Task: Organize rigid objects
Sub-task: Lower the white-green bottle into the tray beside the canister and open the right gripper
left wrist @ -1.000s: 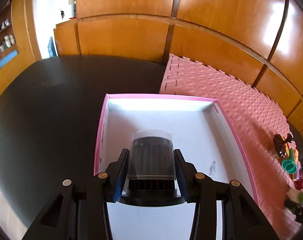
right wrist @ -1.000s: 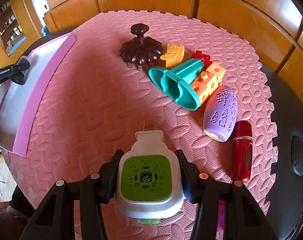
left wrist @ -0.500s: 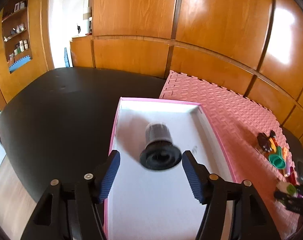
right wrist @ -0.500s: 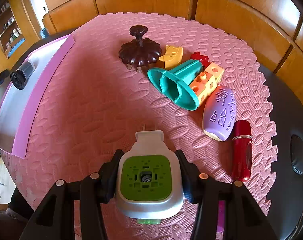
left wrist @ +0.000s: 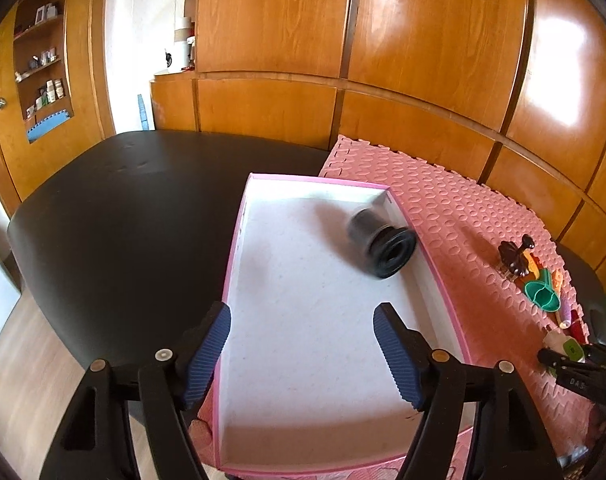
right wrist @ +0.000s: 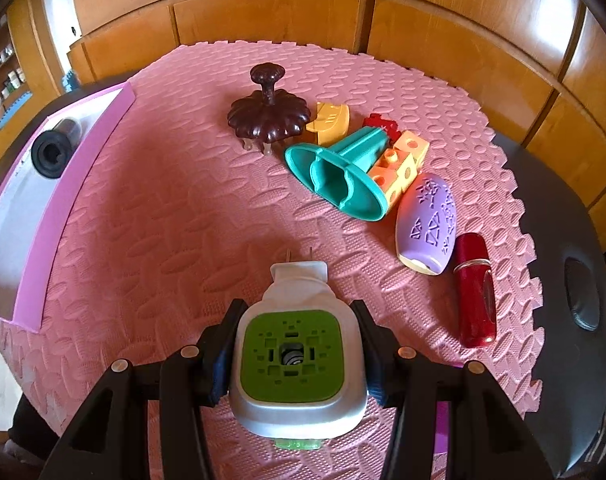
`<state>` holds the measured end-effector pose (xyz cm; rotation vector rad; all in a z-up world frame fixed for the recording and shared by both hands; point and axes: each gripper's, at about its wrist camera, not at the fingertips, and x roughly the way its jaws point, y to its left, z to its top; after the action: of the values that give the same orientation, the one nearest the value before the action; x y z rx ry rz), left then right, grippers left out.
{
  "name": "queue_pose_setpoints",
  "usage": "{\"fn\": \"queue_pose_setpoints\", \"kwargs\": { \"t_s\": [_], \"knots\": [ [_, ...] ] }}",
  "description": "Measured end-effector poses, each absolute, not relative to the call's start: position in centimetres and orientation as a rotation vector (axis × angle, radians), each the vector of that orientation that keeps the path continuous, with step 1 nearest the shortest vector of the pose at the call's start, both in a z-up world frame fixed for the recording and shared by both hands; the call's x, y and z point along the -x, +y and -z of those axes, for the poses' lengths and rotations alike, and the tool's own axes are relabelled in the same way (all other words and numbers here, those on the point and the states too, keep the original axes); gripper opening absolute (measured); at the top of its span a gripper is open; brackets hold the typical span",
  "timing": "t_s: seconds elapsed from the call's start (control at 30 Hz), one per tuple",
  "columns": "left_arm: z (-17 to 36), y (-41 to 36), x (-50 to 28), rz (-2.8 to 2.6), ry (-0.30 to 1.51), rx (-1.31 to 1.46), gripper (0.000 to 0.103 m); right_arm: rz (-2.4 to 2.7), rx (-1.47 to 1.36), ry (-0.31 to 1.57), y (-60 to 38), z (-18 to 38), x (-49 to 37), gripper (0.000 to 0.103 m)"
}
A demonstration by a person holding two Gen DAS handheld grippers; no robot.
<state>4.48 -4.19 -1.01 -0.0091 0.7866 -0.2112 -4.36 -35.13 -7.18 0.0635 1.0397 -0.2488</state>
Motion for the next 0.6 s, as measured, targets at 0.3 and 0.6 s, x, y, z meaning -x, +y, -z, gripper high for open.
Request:
{"fn": "queue_pose_setpoints", "kwargs": {
  "t_s": [0.3,0.6],
  "knots": [
    [1.5,-2.7,-4.1,0.184,0.794,0.031,0.074,0.223,-0.060,1.036,-33.1,7.1,3.2,0.052],
    [2.4,-1.9,-3.9,0.178,0.820,0.045,0.075,0.107,-0.145,1.005,-30.1,5.5,1.3,0.052]
  ]
}}
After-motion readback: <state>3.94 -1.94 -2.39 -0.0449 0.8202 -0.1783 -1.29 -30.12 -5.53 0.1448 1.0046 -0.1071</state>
